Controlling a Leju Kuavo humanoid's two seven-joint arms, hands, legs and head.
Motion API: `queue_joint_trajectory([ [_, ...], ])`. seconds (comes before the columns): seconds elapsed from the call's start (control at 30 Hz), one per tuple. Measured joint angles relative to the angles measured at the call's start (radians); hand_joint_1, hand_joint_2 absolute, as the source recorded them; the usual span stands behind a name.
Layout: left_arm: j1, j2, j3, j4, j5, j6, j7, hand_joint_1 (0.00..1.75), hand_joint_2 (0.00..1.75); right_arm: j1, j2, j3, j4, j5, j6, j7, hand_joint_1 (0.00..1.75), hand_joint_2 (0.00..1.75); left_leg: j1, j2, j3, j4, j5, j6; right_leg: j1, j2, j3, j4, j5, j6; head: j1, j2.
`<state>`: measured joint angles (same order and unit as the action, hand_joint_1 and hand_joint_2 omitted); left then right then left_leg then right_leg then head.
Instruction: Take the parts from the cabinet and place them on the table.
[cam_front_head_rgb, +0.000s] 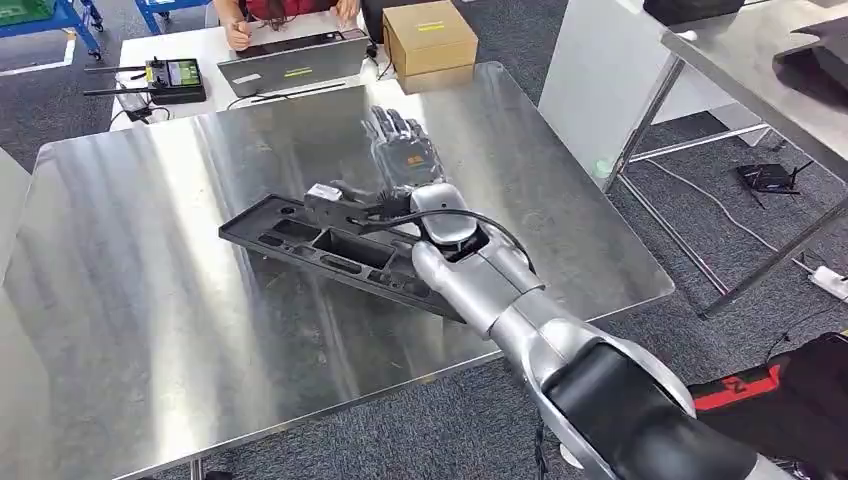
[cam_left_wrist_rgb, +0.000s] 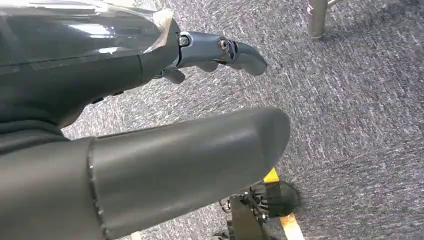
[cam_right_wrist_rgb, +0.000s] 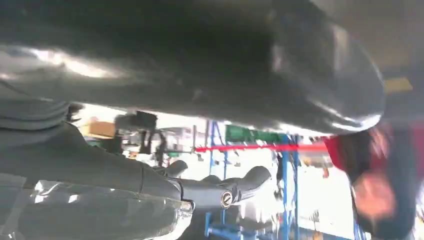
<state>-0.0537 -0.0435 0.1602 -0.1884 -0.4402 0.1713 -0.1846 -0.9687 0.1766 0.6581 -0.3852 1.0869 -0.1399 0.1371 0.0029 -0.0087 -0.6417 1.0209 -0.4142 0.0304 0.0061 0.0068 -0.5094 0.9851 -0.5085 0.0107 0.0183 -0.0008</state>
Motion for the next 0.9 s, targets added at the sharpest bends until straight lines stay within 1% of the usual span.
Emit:
queue_joint_trajectory([
  [0.07,0.001,-0.002,0.0,0.0,-0.001,0.0,-0.007,0.0,0.0,0.004,0.001,-0.027,-0.045,-0.03,-0.024,-0.051,0.0,0.0,0.0,0.0,0.0,0.0,0.0,0.0,0.0,0.0,0.001,0.0,0.0,0.0,0.0,0.0],
  [0.1,0.004,-0.002,0.003,0.0,0.0,-0.011,-0.018,0.0,0.0,0.043,0.017,-0.071,-0.129,-0.103,0.016,-0.131,0.0,0.0,0.001,0.0,0.0,0.0,0.0,0.0,0.001,0.0,0.001,0.0,0.0,0.0,0.0,0.0],
  [0.13,0.007,-0.002,0.007,0.0,0.003,-0.022,-0.029,0.0,0.0,0.102,0.024,-0.123,-0.248,-0.202,0.09,-0.228,0.0,0.0,0.001,0.0,0.0,0.0,0.0,-0.001,0.001,0.0,0.0,0.0,-0.001,-0.001,0.0,0.0],
  [0.17,0.01,-0.002,0.012,0.002,0.008,-0.029,-0.042,0.0,0.0,0.164,0.03,-0.178,-0.409,-0.375,0.223,-0.34,0.0,0.0,0.001,-0.001,0.0,0.0,-0.001,-0.001,0.001,-0.001,0.0,0.0,-0.001,-0.001,0.0,0.0],
  [0.2,0.013,-0.002,0.015,0.002,0.01,-0.03,-0.049,0.0,0.0,0.211,0.033,-0.204,-0.515,-0.551,0.306,-0.39,0.0,0.0,0.001,-0.003,-0.001,0.0,-0.001,-0.001,0.0,-0.003,-0.001,0.0,-0.002,0.001,0.0,0.0],
  [0.23,0.019,-0.002,0.016,0.003,0.011,-0.035,-0.055,0.0,0.0,0.253,0.032,-0.224,-0.635,-0.826,0.365,-0.4,0.0,0.0,0.001,-0.006,-0.001,0.0,-0.001,-0.001,0.0,-0.005,-0.001,0.0,-0.003,0.002,0.0,0.0],
  [0.27,0.023,-0.001,0.017,0.003,0.011,-0.037,-0.058,0.0,0.0,0.28,0.03,-0.236,-0.709,-1.027,0.394,-0.401,0.0,0.0,0.002,-0.007,-0.001,0.0,-0.002,-0.002,0.0,-0.006,-0.009,0.0,-0.005,0.001,0.0,0.0],
  [0.3,0.026,-0.001,0.021,0.003,0.011,-0.037,-0.061,0.0,0.0,0.311,0.023,-0.248,-0.785,-1.227,0.427,-0.408,0.0,0.0,0.001,-0.007,-0.001,0.0,-0.003,-0.002,0.0,-0.006,-0.008,0.0,-0.006,0.003,0.0,0.0],
  [0.33,0.028,-0.001,0.025,0.003,0.011,-0.037,-0.063,0.0,0.0,0.342,0.017,-0.257,-0.854,-1.378,0.453,-0.413,0.0,0.0,0.001,-0.006,-0.001,0.0,-0.004,-0.002,-0.001,-0.006,-0.008,-0.001,-0.006,0.003,0.0,0.0],
  [0.37,0.029,0.0,0.027,0.003,0.011,-0.037,-0.064,0.0,0.0,0.366,0.014,-0.261,-0.901,-1.466,0.475,-0.42,0.0,0.0,0.0,-0.006,0.0,-0.001,-0.005,-0.002,-0.001,-0.005,-0.008,-0.001,-0.006,0.003,0.0,0.0],
  [0.4,0.029,0.002,0.028,0.003,0.011,-0.037,-0.065,0.0,0.0,0.388,0.01,-0.264,-0.949,-1.519,0.499,-0.425,0.0,0.0,0.0,-0.005,0.0,-0.001,-0.005,-0.002,-0.001,-0.004,-0.009,-0.001,-0.006,0.003,0.0,0.0],
  [0.47,0.029,0.004,0.032,0.003,0.011,-0.036,-0.068,0.0,0.0,0.428,-0.002,-0.273,-1.032,-1.505,0.545,-0.427,0.0,0.0,0.0,-0.004,0.001,-0.001,-0.005,-0.002,-0.001,-0.004,-0.008,-0.001,-0.006,0.003,0.0,0.0],
  [0.53,0.031,0.005,0.034,0.003,0.011,-0.036,-0.072,0.0,0.0,0.474,-0.017,-0.28,-1.106,-1.548,0.59,-0.427,0.0,0.0,0.0,-0.006,0.001,-0.001,-0.004,-0.002,-0.001,-0.005,-0.007,-0.001,-0.006,0.003,0.0,0.0],
  [0.6,0.034,0.005,0.037,0.003,0.01,-0.036,-0.074,0.0,0.0,0.511,-0.033,-0.285,-1.166,-1.595,0.617,-0.428,0.0,0.0,0.0,-0.006,0.002,0.0,-0.004,-0.002,-0.001,-0.005,-0.007,-0.001,-0.006,0.003,0.0,0.0],
  [0.67,0.034,0.005,0.04,0.003,0.01,-0.036,-0.078,0.0,0.0,0.56,-0.048,-0.291,-1.234,-1.629,0.636,-0.436,0.0,0.0,0.0,-0.006,0.001,0.0,-0.005,-0.002,-0.001,-0.005,-0.006,-0.001,-0.006,0.004,0.0,0.0],
  [0.73,0.034,0.005,0.04,0.003,0.01,-0.037,-0.08,0.0,0.0,0.605,-0.06,-0.293,-1.295,-1.638,0.645,-0.443,0.0,0.0,0.0,-0.006,0.001,0.0,-0.005,-0.002,-0.001,-0.005,-0.007,-0.001,-0.006,0.004,0.0,0.0],
  [0.9,0.034,0.005,0.047,0.003,0.01,-0.046,-0.08,0.0,0.0,0.718,-0.086,-0.314,-1.413,-1.594,0.642,-0.478,0.0,0.0,-0.001,-0.006,0.002,0.0,-0.007,-0.001,-0.003,-0.005,-0.006,-0.002,-0.007,0.004,0.0,0.0],
])
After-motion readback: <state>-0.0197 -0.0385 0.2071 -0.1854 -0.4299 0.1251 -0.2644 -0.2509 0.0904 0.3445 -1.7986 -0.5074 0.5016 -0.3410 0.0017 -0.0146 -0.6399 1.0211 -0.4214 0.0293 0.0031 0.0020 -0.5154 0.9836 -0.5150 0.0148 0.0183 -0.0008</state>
